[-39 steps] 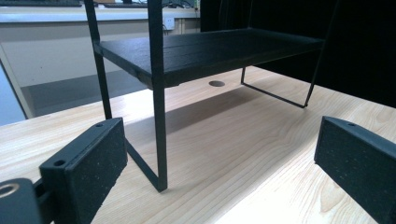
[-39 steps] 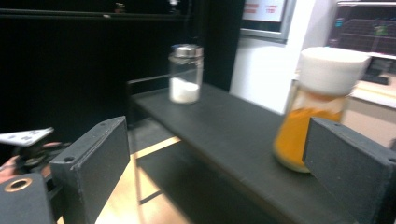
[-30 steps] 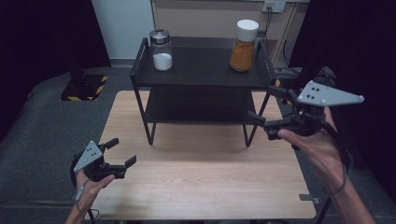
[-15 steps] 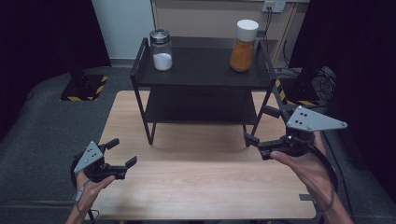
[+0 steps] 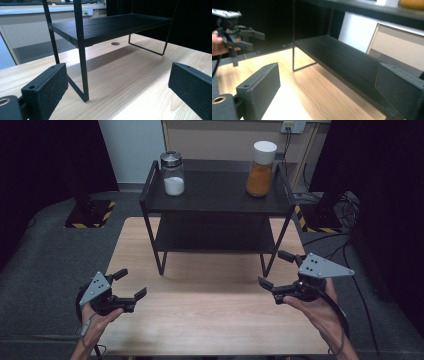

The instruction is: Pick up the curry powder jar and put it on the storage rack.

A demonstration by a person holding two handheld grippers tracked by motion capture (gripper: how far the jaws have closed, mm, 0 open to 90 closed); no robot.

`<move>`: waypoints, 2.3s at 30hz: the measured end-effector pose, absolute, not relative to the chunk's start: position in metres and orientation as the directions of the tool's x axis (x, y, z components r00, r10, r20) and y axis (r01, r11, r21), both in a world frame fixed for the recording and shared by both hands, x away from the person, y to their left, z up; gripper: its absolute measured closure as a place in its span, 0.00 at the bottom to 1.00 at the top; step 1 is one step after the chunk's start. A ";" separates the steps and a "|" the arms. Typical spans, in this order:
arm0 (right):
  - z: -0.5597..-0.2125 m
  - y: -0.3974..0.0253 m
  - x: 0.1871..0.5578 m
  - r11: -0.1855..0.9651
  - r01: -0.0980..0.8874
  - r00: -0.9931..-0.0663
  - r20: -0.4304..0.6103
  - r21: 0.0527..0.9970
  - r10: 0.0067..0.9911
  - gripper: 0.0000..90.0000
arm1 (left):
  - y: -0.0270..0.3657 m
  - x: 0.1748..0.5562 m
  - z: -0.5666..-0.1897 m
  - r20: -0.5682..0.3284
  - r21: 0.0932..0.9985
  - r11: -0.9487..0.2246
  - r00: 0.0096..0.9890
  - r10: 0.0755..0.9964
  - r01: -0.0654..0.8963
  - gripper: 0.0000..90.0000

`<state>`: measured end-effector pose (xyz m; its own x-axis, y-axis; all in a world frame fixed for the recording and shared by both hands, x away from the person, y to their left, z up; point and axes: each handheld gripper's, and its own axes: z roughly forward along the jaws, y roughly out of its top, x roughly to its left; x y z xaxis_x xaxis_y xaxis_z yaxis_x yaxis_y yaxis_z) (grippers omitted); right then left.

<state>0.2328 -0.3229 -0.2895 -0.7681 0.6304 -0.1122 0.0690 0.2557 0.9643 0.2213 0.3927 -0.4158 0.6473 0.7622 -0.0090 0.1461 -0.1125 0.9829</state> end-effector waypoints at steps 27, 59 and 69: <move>-0.385 -0.331 0.216 0.236 0.174 -0.685 -0.055 0.956 0.727 0.06 | 0.389 0.221 -0.415 0.017 0.980 -0.142 0.653 0.757 0.139 0.02; -0.421 -0.356 0.204 0.145 0.205 -0.597 0.006 0.968 0.803 0.03 | 0.392 0.201 -0.418 -0.014 0.980 -0.107 0.602 0.799 0.165 0.02; -0.425 -0.364 0.192 0.092 0.186 -0.555 0.027 0.978 0.831 0.02 | 0.397 0.197 -0.417 -0.012 0.985 -0.091 0.586 0.810 0.145 0.02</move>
<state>0.1916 -0.3640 -0.4250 -0.5551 0.8314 0.0275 0.1860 0.0918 0.9782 0.1972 0.3970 -0.4169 0.5863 0.8100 -0.0118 0.1453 -0.0908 0.9852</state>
